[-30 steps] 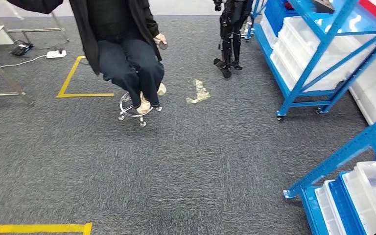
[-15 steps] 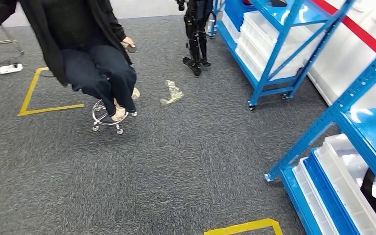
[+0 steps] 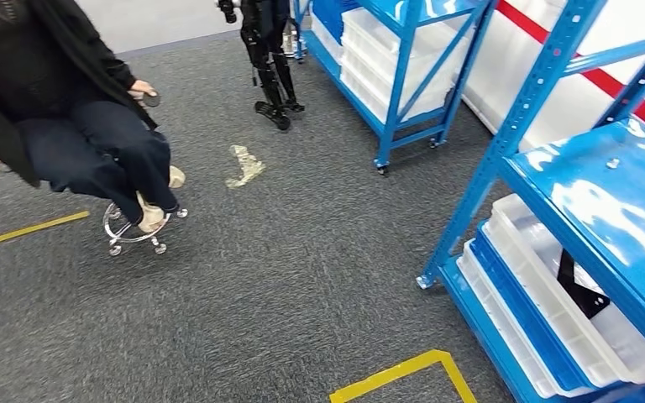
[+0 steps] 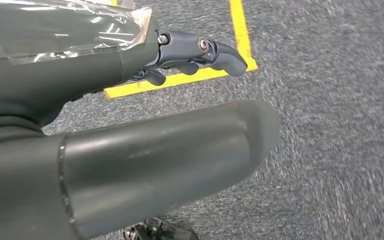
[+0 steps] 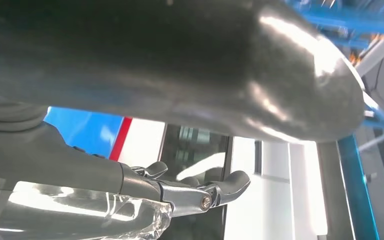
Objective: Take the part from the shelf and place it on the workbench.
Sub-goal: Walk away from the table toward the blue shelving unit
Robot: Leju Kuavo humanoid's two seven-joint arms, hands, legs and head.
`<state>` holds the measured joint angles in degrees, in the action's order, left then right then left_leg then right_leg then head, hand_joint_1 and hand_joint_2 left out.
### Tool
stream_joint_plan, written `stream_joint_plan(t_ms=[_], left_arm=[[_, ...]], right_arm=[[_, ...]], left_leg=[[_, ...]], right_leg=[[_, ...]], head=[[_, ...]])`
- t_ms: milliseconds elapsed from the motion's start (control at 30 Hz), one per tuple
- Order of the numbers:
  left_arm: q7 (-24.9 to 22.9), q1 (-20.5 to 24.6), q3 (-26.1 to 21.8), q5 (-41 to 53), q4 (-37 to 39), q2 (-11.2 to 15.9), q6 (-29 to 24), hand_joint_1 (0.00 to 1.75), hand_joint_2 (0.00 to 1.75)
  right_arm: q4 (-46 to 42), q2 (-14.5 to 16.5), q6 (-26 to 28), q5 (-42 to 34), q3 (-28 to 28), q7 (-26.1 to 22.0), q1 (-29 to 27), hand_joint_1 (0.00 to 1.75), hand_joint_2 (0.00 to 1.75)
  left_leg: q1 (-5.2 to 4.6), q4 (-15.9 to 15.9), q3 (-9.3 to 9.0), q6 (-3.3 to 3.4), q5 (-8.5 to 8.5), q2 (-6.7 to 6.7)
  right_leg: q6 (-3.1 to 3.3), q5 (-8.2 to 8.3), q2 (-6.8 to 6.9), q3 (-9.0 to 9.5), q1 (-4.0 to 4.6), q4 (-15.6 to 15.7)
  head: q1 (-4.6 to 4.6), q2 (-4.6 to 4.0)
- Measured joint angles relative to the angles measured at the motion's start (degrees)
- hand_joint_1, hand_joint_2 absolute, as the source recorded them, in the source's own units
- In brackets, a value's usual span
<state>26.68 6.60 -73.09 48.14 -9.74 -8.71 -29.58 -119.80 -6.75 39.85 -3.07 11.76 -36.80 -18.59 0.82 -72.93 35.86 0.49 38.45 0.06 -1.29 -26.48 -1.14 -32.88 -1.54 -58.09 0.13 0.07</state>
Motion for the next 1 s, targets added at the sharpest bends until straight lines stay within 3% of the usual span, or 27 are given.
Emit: stream_joint_plan(t_ms=[33, 67, 100, 167, 233, 300, 333, 367, 433, 500, 533, 567, 600, 667, 733, 800, 833, 900, 967, 1000], left_arm=[[0.0, -0.1, 0.1, 0.0, 0.0, 0.0, 0.0, 0.0, 0.0], [0.0, -0.1, 0.2, 0.1, 0.0, 0.0, 0.0, 0.0, 0.0], [0.0, 0.0, 0.3, 0.1, 0.0, 0.0, -0.1, 0.0, 0.0], [0.0, 0.1, 0.3, 0.1, 0.0, 0.0, -0.1, 0.0, 0.0], [0.0, 0.2, 0.4, 0.1, 0.1, -0.2, -0.2, 0.0, 0.0], [0.0, 0.5, 0.4, 0.0, 0.1, -0.3, -0.3, 0.0, 0.0], [0.0, 0.6, 0.4, 0.0, 0.1, -0.3, -0.4, 0.0, 0.0], [0.0, 0.7, 0.5, 0.0, 0.1, -0.3, -0.4, 0.0, 0.0], [0.0, 0.9, 0.5, 0.0, 0.1, -0.3, -0.5, 0.0, 0.0], [0.0, 0.8, 0.5, 0.0, 0.1, -0.3, -0.5, 0.0, 0.0], [0.1, 0.8, 0.5, 0.0, 0.1, -0.3, -0.5, 0.0, 0.0], [0.2, 0.8, 0.5, -0.1, 0.1, -0.3, -0.6, 0.0, 0.0], [0.6, 0.7, 0.5, -0.1, 0.1, -0.1, -0.3, 0.0, 0.0], [1.7, -0.2, 0.5, 0.0, 0.0, 1.2, 2.5, 0.0, 0.0], [2.5, -2.0, 0.6, 0.0, -0.4, 3.1, 6.3, 0.0, 0.0], [2.5, -3.3, 0.5, -0.1, -1.0, 4.4, 7.8, 0.0, 0.0], [2.4, -3.4, 0.5, -0.1, -1.4, 4.8, 8.1, 0.0, 0.0], [2.0, -3.4, 0.5, 0.1, -2.1, 5.1, 8.2, 0.0, 0.0], [1.5, -3.6, 0.6, 0.3, -2.5, 5.1, 8.2, 0.0, 0.0], [1.3, -3.7, 0.6, 0.4, -2.6, 5.1, 8.2, 0.0, 0.0]], right_arm=[[0.0, 0.1, 0.0, 0.0, 0.1, 0.0, 0.0, 0.0, 0.0], [0.0, 0.1, 0.0, -0.1, 0.1, 0.0, 0.0, 0.0, 0.0], [0.0, 0.1, 0.0, -0.1, 0.2, 0.0, 0.0, 0.0, 0.0], [0.0, 0.1, 0.0, -0.3, 0.2, -0.1, 0.1, 0.0, 0.0], [0.0, 0.1, 0.0, -0.5, 0.2, -0.1, 0.5, 0.0, 0.0], [0.0, 0.1, 0.0, -0.9, 0.2, -0.1, 0.6, 0.0, 0.0], [0.0, 0.1, 0.0, -1.1, 0.2, -0.1, 0.6, 0.0, 0.0], [0.0, 0.1, 0.0, -1.3, 0.2, -0.1, 0.7, 0.0, 0.0], [0.2, 0.1, 0.0, -1.6, 0.2, -0.1, 1.0, 0.0, 0.0], [0.4, 0.0, 0.0, -1.8, 0.2, -0.1, 1.3, 0.0, 0.0], [0.5, 0.0, 0.0, -1.9, 0.2, -0.1, 1.2, 0.0, 0.0], [0.6, 0.1, 0.0, -1.8, 0.2, -0.1, 1.2, 0.0, 0.0], [0.7, 0.2, 0.0, -1.7, 0.4, 0.0, 1.2, 0.0, 0.0], [0.9, 0.7, -0.1, -2.0, 1.5, 0.4, 0.8, 0.0, 0.0], [1.0, 1.5, -0.5, -3.2, 3.4, 1.0, 0.1, 0.0, 0.0], [1.3, 2.1, -0.8, -3.9, 5.2, 1.7, -0.2, 0.0, 0.0], [1.7, 2.3, -0.9, -3.9, 6.1, 2.3, -0.2, 0.0, 0.0], [3.0, 2.8, -1.0, -3.8, 7.7, 3.6, 0.3, 0.0, 0.0], [4.5, 3.3, -1.2, -3.8, 9.0, 4.4, 0.9, 0.0, 0.0], [5.2, 3.5, -1.3, -3.7, 9.5, 4.9, 1.1, 0.0, 0.0]], left_leg=[[0.02, -1.3, 1.08, 0.02, -0.31, -0.15], [0.09, -0.6, 1.17, 0.04, -1.71, -0.24], [0.24, 2.2, 0.22, 0.05, -3.97, -0.54], [0.77, 9.4, -2.65, -0.1, -7.82, -2.82], [0.84, 13.0, -4.05, 0.01, -8.84, -4.59], [0.42, 13.4, -4.22, 0.81, -8.89, -3.72], [0.3, 13.6, -4.44, 1.35, -9.08, -3.02], [0.26, 13.8, -4.61, 1.85, -9.3, -2.28], [0.1, 14.1, -4.75, 2.5, -9.56, -0.74], [-0.16, 14.1, -4.58, 2.69, -9.54, 0.9], [-0.24, 14.1, -4.53, 2.72, -9.5, 1.72], [-0.27, 14.1, -4.54, 2.73, -9.45, 2.46], [-0.28, 14.1, -4.6, 2.68, -9.38, 3.14], [-0.4, 14.1, -4.98, 2.31, -9.02, 4.42], [-0.56, 14.1, -5.65, 1.57, -8.44, 5.63], [-0.48, 14.3, -6.4, 0.85, -7.95, 6.96], [-0.33, 14.2, -6.66, 0.49, -7.68, 6.91], [-0.11, 11.8, -5.9, -0.03, -5.76, 4.19], [-0.03, 5.1, -2.83, -0.23, -2.03, 0.78], [-0.02, 1.5, -0.97, -0.27, -0.49, 0.12]], right_leg=[[0.01, -0.01, -0.84, 0.07, 0.07, 0.0], [0.0, -0.02, -1.69, 0.18, 0.09, 0.0], [-0.03, -0.03, -2.51, 0.33, 0.03, -0.1], [-0.33, -0.16, -4.03, 0.33, 0.1, -0.3], [-1.04, -0.13, -5.37, -0.15, 0.23, -0.5], [-1.92, 0.17, -6.65, -0.81, 0.16, -0.3], [-2.2, 0.1, -6.31, -1.14, 0.11, -0.5], [-2.28, -0.48, -5.07, -1.84, 0.12, -1.6], [-1.93, -3.2, -1.45, -4.65, 0.28, -7.4], [-1.77, -6.1, 0.16, -8.41, 0.41, -15.0], [-1.95, -6.57, 0.36, -9.32, 0.4, -16.9], [-2.28, -6.21, 0.52, -9.1, 0.4, -16.6], [-2.7, -5.15, 0.84, -7.67, 0.4, -14.0], [-3.08, -2.45, 3.43, -2.87, 0.63, -5.6], [-2.37, -1.01, 5.42, -0.08, 1.21, -0.7], [-1.39, -0.84, 4.43, -0.09, 1.62, -0.4], [-1.01, -0.75, 3.7, 0.03, 1.32, -0.3], [-0.12, -0.5, 2.53, 0.42, 0.62, 0.0], [0.5, -0.39, 1.36, 0.49, 0.41, 0.0], [0.62, -0.38, 0.64, 0.46, 0.45, 0.0]], head=[[-0.01, 0.0], [-0.02, 0.0], [-0.02, 0.0], [-0.01, 0.0], [0.03, 0.0], [0.09, 0.0], [0.12, 0.0], [0.3, 0.0], [0.62, 0.0], [0.78, 0.0], [0.77, 0.0], [0.79, 0.0], [0.8, 0.0], [0.82, 0.0], [0.74, 0.0], [0.64, 0.0], [0.58, 0.0], [0.48, 0.0], [0.37, 0.0], [0.34, 0.0]])
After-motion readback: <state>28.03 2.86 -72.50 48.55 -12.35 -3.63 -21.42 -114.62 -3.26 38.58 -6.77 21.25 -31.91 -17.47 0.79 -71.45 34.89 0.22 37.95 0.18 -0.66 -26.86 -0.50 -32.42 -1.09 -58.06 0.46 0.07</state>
